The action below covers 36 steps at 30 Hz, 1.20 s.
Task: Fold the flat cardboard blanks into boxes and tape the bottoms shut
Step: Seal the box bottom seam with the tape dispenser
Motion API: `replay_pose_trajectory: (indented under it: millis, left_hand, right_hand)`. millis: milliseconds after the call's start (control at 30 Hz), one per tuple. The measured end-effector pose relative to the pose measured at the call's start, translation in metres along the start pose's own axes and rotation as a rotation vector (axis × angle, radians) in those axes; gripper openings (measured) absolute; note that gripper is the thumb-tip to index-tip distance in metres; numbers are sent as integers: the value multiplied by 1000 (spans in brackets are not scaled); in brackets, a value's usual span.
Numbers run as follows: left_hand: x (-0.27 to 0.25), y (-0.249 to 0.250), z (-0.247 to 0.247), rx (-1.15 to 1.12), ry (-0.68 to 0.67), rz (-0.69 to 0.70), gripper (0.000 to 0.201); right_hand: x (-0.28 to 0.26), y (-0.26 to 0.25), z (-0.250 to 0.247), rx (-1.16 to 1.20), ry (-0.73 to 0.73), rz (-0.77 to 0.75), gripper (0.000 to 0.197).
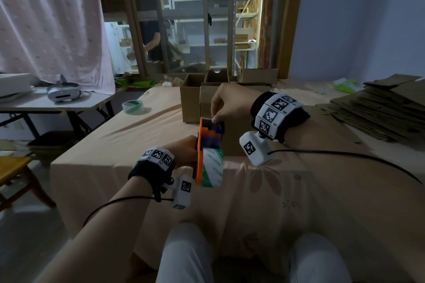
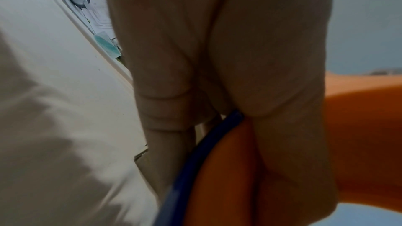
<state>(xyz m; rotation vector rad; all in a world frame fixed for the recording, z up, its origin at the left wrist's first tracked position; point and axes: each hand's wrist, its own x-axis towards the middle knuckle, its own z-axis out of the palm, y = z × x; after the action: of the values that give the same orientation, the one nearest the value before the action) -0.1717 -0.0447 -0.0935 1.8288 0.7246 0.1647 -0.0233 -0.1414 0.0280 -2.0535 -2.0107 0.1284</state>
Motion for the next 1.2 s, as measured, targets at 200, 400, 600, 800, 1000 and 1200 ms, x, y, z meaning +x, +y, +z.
replay_pose_trajectory:
  millis: [200,400,600,800,1000,1200]
  left_hand:
    - [-4,5,3,143,-15,1,43]
    - [-3,12,1,230,-6,-16,13]
    - [1,18,-1,245,7,-3,20]
    - [-1,16,5,243,9,27,13]
    - [-2,30,2,231,0,48,19]
    - [-2,31,5,238,-33,26,17]
  right_hand:
    - [-4,1,-3,12,-41,-32,11]
    - [-5,10,-12,39,-51,-22,12]
    - [-6,14,-21,49,-15,-31,10]
    - [-6,17,-28,10,14,-39,10]
    - [-4,19,-43,-19,48,-15,11]
    - [-2,26,-36,-25,56,-11,13]
